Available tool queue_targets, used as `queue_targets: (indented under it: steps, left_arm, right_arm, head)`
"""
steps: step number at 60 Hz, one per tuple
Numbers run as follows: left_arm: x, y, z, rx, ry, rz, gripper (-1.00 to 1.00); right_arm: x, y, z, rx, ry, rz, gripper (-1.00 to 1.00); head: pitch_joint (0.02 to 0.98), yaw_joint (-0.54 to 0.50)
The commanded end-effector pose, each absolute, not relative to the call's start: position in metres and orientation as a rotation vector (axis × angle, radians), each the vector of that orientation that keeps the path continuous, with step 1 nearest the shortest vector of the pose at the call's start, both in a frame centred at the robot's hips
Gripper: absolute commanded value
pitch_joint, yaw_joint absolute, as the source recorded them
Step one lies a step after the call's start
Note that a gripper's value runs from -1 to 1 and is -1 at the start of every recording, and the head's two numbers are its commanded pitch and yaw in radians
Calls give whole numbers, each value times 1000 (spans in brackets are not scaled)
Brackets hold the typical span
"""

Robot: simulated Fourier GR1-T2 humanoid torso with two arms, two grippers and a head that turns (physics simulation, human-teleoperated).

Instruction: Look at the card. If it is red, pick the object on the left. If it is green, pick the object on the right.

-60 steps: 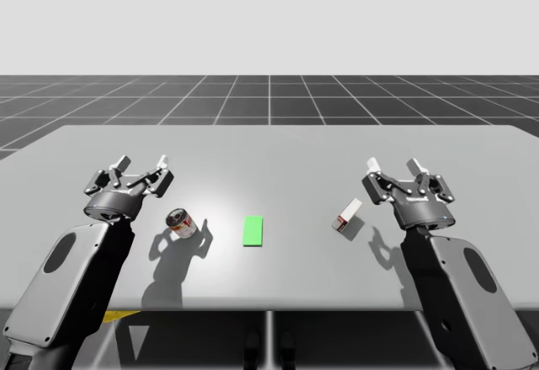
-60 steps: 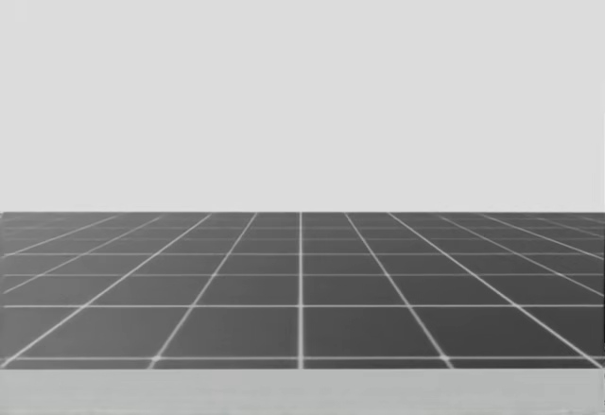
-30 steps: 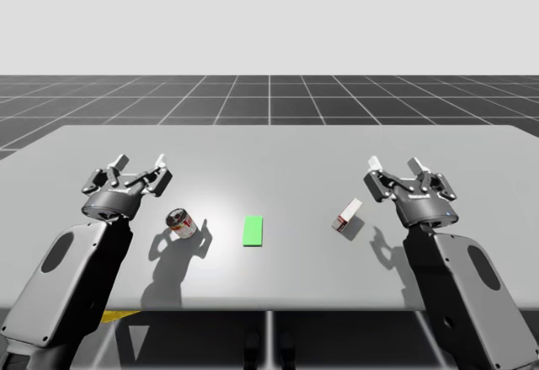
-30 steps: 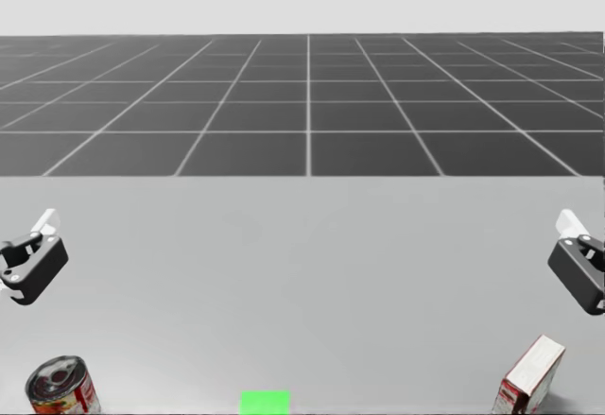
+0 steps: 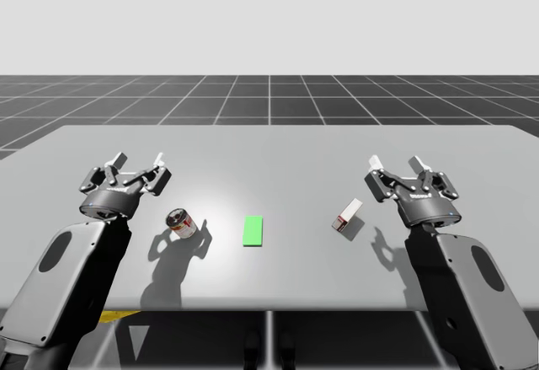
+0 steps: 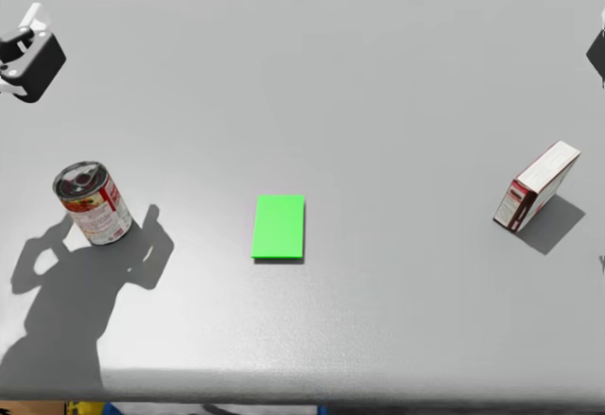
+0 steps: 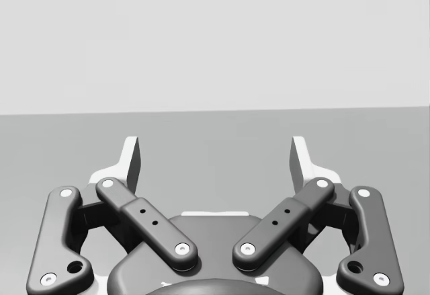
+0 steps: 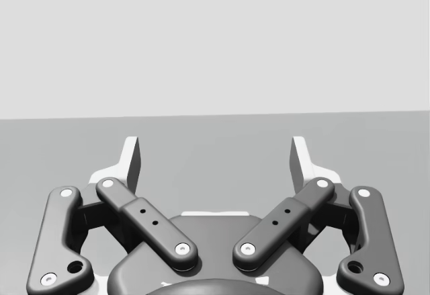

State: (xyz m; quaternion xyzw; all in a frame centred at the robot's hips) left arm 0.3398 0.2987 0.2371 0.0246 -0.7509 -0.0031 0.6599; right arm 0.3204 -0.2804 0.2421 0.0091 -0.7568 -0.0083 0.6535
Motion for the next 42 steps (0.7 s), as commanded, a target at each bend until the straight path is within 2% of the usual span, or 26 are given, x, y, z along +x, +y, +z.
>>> queue_targets:
  steps: [1,32,42]
  left_arm:
    - [340,298,238,56,-1702,-11,-1000]
    - [339,297,238,52,-1701,-12,-1000]
    - [338,296,238,51,-1702,-12,-1000]
  right_arm:
    - [320,-280,243,21,-1716,-17,-1000]
    - [318,-276,241,15,-1711,-14,-1000]
    - [320,-278,241,15,-1709,-9,-1000]
  head:
    - [885,50]
    - [903,53]
    - [885,-19]
